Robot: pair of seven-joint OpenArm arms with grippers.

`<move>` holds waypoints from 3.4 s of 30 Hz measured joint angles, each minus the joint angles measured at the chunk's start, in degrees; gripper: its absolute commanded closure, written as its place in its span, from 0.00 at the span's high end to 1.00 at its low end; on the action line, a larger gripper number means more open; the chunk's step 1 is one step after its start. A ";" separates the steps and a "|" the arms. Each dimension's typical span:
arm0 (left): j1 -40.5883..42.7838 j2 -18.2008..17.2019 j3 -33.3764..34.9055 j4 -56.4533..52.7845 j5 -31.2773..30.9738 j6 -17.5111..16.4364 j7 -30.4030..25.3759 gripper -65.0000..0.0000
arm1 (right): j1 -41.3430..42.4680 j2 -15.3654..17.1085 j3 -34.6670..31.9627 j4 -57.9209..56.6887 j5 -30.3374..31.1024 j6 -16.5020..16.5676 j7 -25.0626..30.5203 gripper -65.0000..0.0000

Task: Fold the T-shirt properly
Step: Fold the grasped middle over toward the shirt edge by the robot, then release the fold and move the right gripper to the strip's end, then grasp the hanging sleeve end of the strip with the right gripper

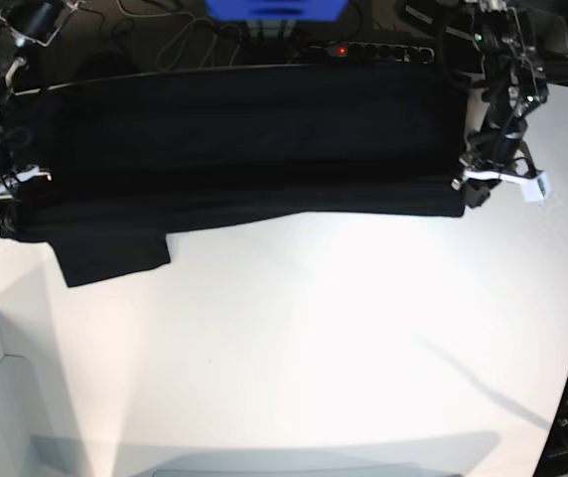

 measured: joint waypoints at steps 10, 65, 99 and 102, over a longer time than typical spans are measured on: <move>5.79 1.38 0.33 2.29 0.09 0.00 -0.24 0.00 | -4.33 -0.02 0.31 0.13 -0.04 -0.07 0.09 0.00; 1.95 1.27 4.15 -8.94 3.26 -1.95 -4.57 0.00 | 5.16 0.46 -3.43 -12.26 -10.58 -0.28 -1.20 0.20; 3.39 1.22 4.31 -4.59 3.91 -0.20 -1.88 0.31 | 20.68 -3.63 -9.97 -8.15 -10.58 -0.09 -13.79 0.58; 3.45 1.22 4.31 -4.61 3.93 -0.20 -1.97 0.31 | 24.59 -3.34 -11.72 -15.08 -10.64 -0.11 -14.32 0.58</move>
